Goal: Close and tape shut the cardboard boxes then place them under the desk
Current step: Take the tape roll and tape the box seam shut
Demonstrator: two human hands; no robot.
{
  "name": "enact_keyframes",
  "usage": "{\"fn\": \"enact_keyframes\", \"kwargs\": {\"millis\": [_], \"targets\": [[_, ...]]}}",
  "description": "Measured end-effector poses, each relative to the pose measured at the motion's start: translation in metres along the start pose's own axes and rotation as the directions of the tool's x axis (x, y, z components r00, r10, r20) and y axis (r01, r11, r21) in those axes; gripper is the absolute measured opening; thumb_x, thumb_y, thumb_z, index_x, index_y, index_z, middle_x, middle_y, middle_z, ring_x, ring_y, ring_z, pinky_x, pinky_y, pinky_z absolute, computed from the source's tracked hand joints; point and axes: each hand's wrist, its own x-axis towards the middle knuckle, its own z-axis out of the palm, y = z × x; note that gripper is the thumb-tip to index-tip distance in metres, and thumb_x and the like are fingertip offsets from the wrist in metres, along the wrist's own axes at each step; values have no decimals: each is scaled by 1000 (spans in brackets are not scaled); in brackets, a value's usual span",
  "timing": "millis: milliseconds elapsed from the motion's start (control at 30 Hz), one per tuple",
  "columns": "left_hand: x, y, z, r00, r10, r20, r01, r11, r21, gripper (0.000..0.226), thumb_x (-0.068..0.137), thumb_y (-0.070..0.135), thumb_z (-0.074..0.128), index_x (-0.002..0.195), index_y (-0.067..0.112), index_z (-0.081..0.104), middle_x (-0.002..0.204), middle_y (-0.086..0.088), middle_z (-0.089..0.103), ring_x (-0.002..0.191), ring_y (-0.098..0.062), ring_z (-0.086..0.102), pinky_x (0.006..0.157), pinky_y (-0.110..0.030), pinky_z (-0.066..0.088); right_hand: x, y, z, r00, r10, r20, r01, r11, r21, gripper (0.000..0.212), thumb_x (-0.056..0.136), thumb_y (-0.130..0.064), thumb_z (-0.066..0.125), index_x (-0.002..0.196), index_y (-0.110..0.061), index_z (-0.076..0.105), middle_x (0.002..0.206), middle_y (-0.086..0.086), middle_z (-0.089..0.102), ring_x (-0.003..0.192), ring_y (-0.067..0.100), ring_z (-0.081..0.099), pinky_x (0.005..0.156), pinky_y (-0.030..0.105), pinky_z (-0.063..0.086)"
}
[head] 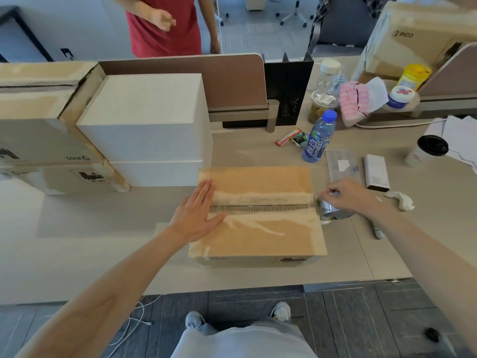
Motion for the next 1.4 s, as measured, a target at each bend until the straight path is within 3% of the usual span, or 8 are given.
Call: {"fn": "enact_keyframes", "kwargs": {"millis": [167, 300, 533, 767, 967, 1133, 1300, 1400], "targets": [[2, 2, -1, 1000, -17, 18, 19, 992, -122, 74, 92, 60, 1, 154, 20, -4, 160, 10, -14, 145, -5, -15, 121, -46, 7, -2, 2, 18, 1000, 12, -28, -12, 1000, -23, 52, 93, -23, 63, 53, -18, 30, 46, -2, 29, 45, 13, 29, 49, 30, 23], [3, 5, 2, 1000, -17, -8, 17, 1000, 2, 76, 86, 51, -14, 153, 17, -7, 160, 4, -15, 146, -10, -14, 121, -44, -2, -5, 4, 37, 994, 45, -97, -45, 999, 5, 49, 95, -19, 60, 55, -15, 32, 47, 5, 36, 44, 12, 32, 46, 21, 23], [8, 16, 1, 999, 33, -1, -33, 995, 94, 76, 85, 46, -16, 152, 12, -9, 159, -3, -17, 148, -16, -13, 120, -34, -7, -5, 7, 42, 991, 59, -124, -43, 990, 131, 52, 96, -18, 59, 51, -20, 32, 43, -4, 34, 41, 9, 35, 48, 18, 29], [35, 82, 8, 985, 170, 17, -171, 982, 85, 73, 85, 43, -14, 152, 12, -13, 159, -5, -20, 147, -18, -15, 121, -40, -4, -7, 8, 41, 990, 70, -122, -45, 980, 194, 50, 96, -22, 58, 52, -25, 36, 44, -7, 40, 46, 6, 41, 49, 20, 28], [67, 153, 14, 963, 270, 13, -270, 957, 105, 77, 84, 43, -13, 153, 9, -5, 161, -8, -11, 149, -21, -7, 121, -41, -3, -11, 8, 49, 977, 119, -176, -67, 960, 273, 37, 88, -45, 55, 60, -22, 52, 63, -5, 55, 67, 17, 51, 70, 34, 40], [83, 200, 17, 947, 321, 30, -322, 940, 117, 78, 84, 44, -13, 153, 8, -5, 161, -8, -10, 149, -21, -9, 120, -40, -5, -24, 10, 62, 891, 411, -195, -236, 784, 574, 33, 77, -54, 73, 76, -23, 59, 84, -4, 59, 84, 13, 52, 69, 22, 38], [85, 207, 16, 948, 314, 59, -319, 941, 116, 79, 84, 46, -14, 153, 8, -9, 161, -8, -14, 148, -19, -13, 121, -39, -6, -27, 10, 64, 906, 401, -138, -229, 736, 637, 28, 81, -44, 73, 84, -21, 57, 91, -2, 57, 85, 12, 54, 68, 22, 38], [85, 209, 14, 953, 301, 31, -303, 949, 87, 74, 90, 47, -7, 154, 10, -5, 162, -5, -9, 149, -17, -9, 121, -37, -4, -30, 14, 60, 917, 383, -110, -225, 724, 652, 33, 90, -43, 64, 75, -16, 53, 77, -2, 55, 74, 15, 53, 68, 30, 40]]}}
